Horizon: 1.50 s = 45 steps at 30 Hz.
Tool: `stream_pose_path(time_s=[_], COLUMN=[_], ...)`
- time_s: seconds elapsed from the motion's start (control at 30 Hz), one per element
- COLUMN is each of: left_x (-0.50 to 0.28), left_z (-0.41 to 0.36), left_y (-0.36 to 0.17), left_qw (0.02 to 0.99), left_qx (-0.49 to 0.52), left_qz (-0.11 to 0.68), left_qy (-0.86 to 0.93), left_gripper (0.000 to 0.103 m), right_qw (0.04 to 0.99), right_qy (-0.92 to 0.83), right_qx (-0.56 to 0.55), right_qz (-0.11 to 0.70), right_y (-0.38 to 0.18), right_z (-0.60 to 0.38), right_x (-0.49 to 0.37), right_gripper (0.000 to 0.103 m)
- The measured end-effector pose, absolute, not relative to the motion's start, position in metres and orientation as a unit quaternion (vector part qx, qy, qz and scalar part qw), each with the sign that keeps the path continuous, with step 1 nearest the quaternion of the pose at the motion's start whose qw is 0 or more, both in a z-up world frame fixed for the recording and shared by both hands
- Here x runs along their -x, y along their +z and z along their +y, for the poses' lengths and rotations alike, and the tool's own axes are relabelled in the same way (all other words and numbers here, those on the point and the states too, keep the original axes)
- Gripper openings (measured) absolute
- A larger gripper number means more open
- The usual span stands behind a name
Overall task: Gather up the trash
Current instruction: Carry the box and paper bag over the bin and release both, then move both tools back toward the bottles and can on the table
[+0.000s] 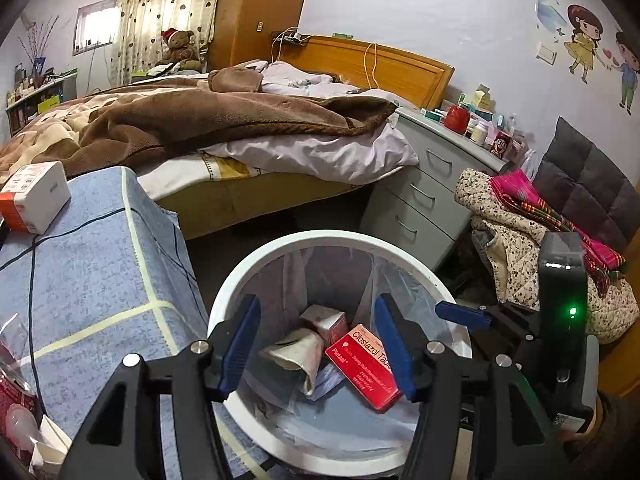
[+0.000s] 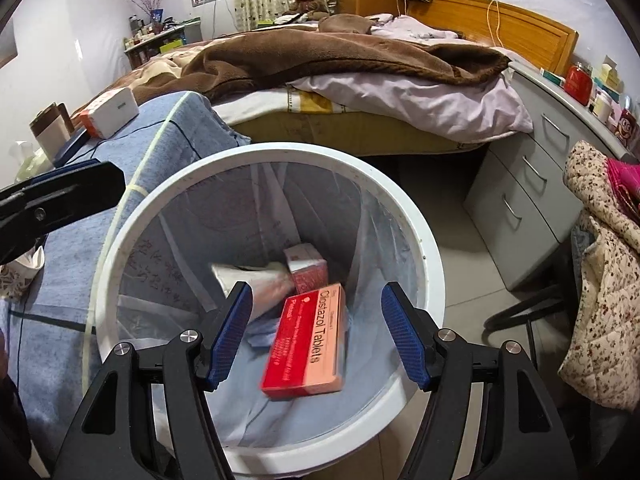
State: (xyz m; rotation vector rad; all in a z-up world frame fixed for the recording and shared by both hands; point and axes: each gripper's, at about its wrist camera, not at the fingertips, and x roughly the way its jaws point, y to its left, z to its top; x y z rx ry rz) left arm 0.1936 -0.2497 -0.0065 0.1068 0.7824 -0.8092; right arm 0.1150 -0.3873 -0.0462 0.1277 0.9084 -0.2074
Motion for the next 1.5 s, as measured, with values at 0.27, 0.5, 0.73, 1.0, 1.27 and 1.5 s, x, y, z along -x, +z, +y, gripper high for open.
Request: stream_pose_path(time_s=[0.27,0.5,0.73,1.0,1.27,1.5], left_x=[-0.192,-0.189,-0.187,-0.185,-0.196,-0.208], left_z=[-0.223,-0.187,-0.146,-0.091,-0.027,0.023], left_y=[0.004,0.016,0.026,0.032,0.029,0.019], left_qw=[0.856,0.87,0.884,0.903,0.919,0.926], left_qx=[-0.036,-0.022,-0.005,0.012,0.038,0.047], left_qz=[0.362,0.349,0.337,0.326,0.327,0.336], left_qy=[-0.368,-0.348,-0.324,-0.281,-0.218,-0.166], left_gripper=[0.062,0.062,0.064,0.066,0.068,0.068], right_qw=[0.909,0.924,0.935,0.94,0.937,0.928], right_qy=[-0.095,-0.082,-0.059,-0.022,0.021,0.063], right_qx=[-0.05,-0.035,-0.025,-0.025,-0.026,-0.027], right_qz=[0.404,0.371,0.35,0.339,0.347,0.367], right_y=[-0.025,-0.003,0.009,0.012,0.004,-0.006], right_z=[-0.371,-0.347,-0.324,-0.292,-0.258,-0.226], right_x=[-0.112,-0.112,-0.115,-0.124,-0.142,-0.152], right_gripper=[0.069,0.069,0.069,0.069,0.069,0.069])
